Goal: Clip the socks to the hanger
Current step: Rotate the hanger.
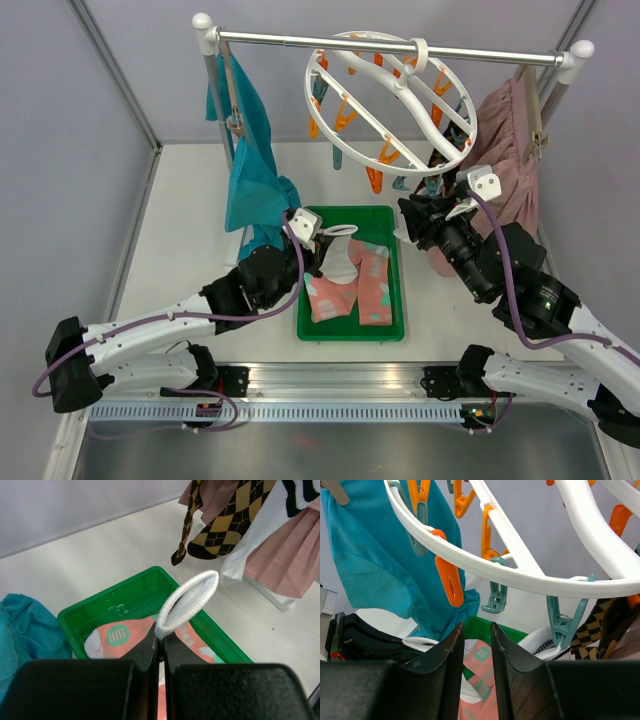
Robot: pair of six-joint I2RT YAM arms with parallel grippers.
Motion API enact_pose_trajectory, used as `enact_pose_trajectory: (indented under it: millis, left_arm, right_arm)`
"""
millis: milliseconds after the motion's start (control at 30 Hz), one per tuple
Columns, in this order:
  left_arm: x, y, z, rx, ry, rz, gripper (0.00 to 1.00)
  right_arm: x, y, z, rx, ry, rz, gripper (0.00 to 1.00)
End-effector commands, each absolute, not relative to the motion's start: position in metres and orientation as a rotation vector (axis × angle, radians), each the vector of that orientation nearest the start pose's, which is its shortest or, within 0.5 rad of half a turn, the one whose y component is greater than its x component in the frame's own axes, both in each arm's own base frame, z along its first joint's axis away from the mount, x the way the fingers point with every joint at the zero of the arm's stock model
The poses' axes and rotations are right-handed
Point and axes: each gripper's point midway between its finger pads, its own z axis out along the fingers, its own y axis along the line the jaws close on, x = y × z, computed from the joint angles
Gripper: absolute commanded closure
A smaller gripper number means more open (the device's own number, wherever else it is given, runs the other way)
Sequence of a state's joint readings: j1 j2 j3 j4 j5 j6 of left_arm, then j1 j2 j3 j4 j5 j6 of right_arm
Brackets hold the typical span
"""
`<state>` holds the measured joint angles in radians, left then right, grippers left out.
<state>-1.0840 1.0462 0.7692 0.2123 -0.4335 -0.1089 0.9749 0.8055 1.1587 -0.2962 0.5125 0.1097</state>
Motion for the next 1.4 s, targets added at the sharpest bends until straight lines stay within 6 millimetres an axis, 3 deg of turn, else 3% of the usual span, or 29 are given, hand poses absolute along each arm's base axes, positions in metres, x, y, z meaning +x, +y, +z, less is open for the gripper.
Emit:
enact_pose_trajectory:
  millis: [0,600,1367]
  left_arm:
    - [0.233,-0.298,0.299,0.422,1.54,-0.627,0.98]
    - [0.232,-0.298,0.3,0.422,1.534,-0.639,0.98]
    - [0.232,-0.299,0.302,0.422,1.526,-0.649,0.98]
  right_arm:
    - [0.225,0.184,0.428,-0.237,1.466,0.492,0.66]
    - [0.223,0.203,0.425,-0.325,1.423,0.525,0.66]
    - [0.24,0.203,0.421,-0.324,1.429,0.513,0.66]
